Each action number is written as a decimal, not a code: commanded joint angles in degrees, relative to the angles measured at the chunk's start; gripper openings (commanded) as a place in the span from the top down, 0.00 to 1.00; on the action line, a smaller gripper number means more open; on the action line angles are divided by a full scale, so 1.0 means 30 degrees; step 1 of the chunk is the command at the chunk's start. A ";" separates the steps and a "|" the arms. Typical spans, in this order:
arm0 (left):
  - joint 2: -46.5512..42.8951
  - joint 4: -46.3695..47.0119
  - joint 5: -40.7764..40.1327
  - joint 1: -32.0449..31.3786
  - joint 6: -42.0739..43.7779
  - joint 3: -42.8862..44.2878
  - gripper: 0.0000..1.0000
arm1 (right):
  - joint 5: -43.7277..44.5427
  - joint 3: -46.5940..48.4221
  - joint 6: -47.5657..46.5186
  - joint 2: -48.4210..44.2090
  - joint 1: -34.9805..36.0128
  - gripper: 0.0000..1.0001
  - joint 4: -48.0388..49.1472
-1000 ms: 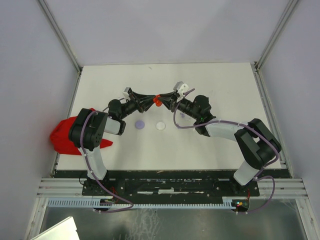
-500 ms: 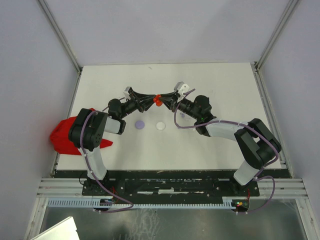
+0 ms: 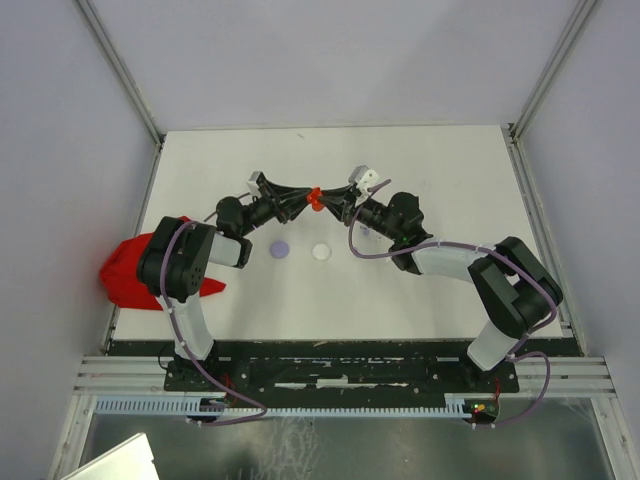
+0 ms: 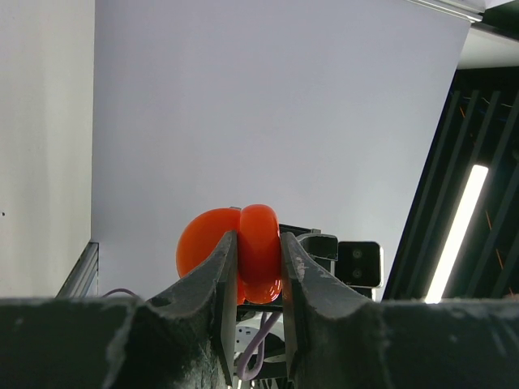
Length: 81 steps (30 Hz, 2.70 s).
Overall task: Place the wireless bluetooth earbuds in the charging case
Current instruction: Place the earbud in the charging case.
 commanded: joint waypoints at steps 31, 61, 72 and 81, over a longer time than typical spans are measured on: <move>-0.1601 -0.2339 -0.2816 -0.0047 0.3225 0.0249 0.97 | 1.0813 0.8097 0.3896 -0.3885 -0.1032 0.20 -2.3242; -0.4362 -0.8045 -0.4324 -0.1330 0.7980 -0.0261 0.97 | 0.9961 1.2143 0.5492 0.0846 0.1123 0.12 -2.7652; -0.4754 -0.8067 -0.3937 -0.1592 0.8024 -0.0571 0.97 | 1.1041 1.3062 0.5678 0.1921 0.1083 0.12 -2.7786; -0.4960 -0.8089 -0.3687 -0.1596 0.7936 -0.0960 0.97 | 1.1655 1.3358 0.5850 0.2379 0.0413 0.12 -2.7771</move>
